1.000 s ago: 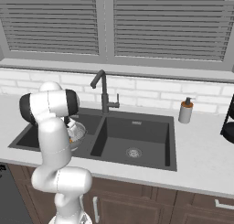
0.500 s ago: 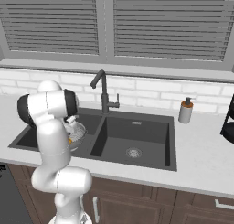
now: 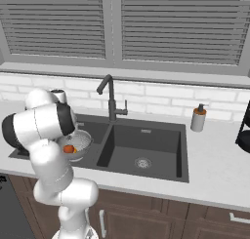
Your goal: Put the colander in the sink, put the orange, orange in the colander, and turn on the sink faucet and pour water over the colander.
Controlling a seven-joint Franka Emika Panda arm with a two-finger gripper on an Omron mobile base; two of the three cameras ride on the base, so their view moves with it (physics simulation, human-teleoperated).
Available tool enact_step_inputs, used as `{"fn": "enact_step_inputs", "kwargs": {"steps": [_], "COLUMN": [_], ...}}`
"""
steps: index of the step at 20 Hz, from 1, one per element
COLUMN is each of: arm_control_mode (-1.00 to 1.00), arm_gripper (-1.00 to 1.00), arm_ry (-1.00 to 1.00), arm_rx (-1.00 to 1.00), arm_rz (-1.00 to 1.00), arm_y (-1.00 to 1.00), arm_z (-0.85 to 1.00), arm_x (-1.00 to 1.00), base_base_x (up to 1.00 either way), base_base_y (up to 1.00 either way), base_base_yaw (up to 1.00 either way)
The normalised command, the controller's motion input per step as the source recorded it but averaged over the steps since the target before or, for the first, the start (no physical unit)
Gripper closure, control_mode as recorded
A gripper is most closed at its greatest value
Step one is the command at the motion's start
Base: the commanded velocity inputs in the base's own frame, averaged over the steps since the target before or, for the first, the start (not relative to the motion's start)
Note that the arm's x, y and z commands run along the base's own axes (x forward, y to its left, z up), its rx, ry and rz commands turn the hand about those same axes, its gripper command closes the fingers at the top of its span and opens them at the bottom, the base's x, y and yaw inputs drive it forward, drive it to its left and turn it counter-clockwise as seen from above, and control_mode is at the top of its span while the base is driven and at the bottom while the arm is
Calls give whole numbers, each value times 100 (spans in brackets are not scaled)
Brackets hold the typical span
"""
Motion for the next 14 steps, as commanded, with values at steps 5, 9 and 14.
{"fn": "enact_step_inputs", "kwargs": {"steps": [5,9,14], "arm_control_mode": [-100,-100,-100], "arm_gripper": [-100,-100,-100], "arm_ry": [0,2,23], "arm_rx": [0,0,0], "arm_rz": [0,0,0], "arm_y": [-24,-35,-33], "arm_z": [45,53,46], "arm_x": [-63,-45,-30], "base_base_x": [0,0,0], "base_base_y": [0,0,0], "base_base_yaw": [0,0,0]}}
